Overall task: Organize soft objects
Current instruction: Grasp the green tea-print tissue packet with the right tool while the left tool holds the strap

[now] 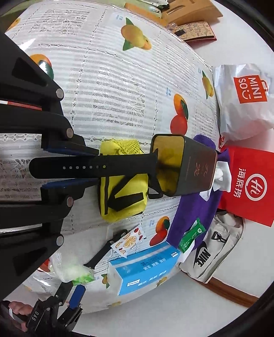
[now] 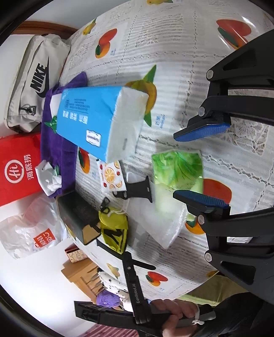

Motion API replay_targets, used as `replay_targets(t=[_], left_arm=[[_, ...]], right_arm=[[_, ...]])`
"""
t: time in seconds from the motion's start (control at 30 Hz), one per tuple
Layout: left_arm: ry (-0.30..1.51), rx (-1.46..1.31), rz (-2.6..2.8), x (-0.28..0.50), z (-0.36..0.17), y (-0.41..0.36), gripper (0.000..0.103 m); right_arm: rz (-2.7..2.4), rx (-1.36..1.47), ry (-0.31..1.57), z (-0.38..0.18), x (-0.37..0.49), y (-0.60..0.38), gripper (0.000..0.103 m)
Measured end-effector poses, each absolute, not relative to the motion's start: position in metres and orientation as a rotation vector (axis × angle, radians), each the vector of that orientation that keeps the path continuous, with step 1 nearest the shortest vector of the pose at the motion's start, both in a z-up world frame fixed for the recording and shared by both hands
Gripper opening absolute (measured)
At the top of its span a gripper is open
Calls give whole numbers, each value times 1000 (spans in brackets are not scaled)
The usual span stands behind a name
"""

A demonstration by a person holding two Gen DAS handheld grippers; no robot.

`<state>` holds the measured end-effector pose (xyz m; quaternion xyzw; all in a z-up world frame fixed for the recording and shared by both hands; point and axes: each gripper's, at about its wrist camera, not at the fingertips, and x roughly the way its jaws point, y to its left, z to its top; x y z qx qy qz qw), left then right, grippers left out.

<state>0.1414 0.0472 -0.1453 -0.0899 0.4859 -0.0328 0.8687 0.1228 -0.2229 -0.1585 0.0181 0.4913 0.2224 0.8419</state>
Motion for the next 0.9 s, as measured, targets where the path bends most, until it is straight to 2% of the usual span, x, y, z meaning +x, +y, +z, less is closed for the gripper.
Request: replay_targets(t=[0.1,0.2,0.33,0.4,0.63,0.67,0.73,0.9], left_arm=[[1022,-190,-73,139,-148,49,19],[1028,-195,-80,138,-151,48,19],[1035,-199,-90,137,-155,46,19],[1037,-196,-96,136,-155,44,19],[1041,-198,-99,135,-159,43,19],[1040,-199,-97,135,-160,44,19],[1036,-200,-87,133,-161,47,19],[1039,-215,-76,130,-166,56,19]], right_arm=[[481,37,1042,-161,119,-220,57],[502,20,1048,-162,115,-214,61],[515,-4,1029,-163,110,-202,79],[514,-16,1025,-165,108,-195,83],[466,-39,1023,-180,115,-182,85],[449,-63,990,-180,113,-181,84],[421,-100,968,-181,110,-181,74],[386,-97,982,-181,106,-201,73]])
